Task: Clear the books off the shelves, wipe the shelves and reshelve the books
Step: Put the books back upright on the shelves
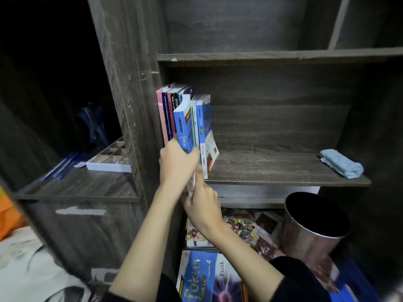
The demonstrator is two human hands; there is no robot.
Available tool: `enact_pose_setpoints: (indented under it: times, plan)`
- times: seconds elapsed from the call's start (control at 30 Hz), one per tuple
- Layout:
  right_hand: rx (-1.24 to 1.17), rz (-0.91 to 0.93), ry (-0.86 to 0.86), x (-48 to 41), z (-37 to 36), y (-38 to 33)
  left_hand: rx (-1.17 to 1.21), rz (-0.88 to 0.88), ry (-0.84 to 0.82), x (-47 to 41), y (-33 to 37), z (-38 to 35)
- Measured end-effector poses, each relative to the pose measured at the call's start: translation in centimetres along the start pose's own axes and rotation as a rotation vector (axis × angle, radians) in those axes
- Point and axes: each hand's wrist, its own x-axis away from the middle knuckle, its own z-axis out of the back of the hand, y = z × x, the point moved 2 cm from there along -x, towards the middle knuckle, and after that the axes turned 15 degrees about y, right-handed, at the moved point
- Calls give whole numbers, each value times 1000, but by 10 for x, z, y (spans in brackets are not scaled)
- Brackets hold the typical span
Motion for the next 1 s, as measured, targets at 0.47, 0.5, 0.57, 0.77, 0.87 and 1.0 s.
enact_pose_setpoints:
  times: [0.47, 0.5, 0.57, 0.77, 0.87, 1.0]
  plan:
    - [-143, -49, 183, -26, 46, 20, 34, -266, -93, 6, 69, -21]
    - [-146, -63, 176, -33, 41, 28, 44, -266, -111, 4, 66, -31]
    - [-146, -87, 165, -44, 30, 42, 35, -254, -142, -3, 57, -48]
    - [-197, -162, 114, -65, -12, 72, -36, -242, -186, -24, 20, -92]
    - [-165, -156, 67, -74, -30, 81, -61, -185, -218, -36, -2, -102]
    - [-123, -117, 3, -83, -53, 90, -63, -59, -152, -47, -31, -105]
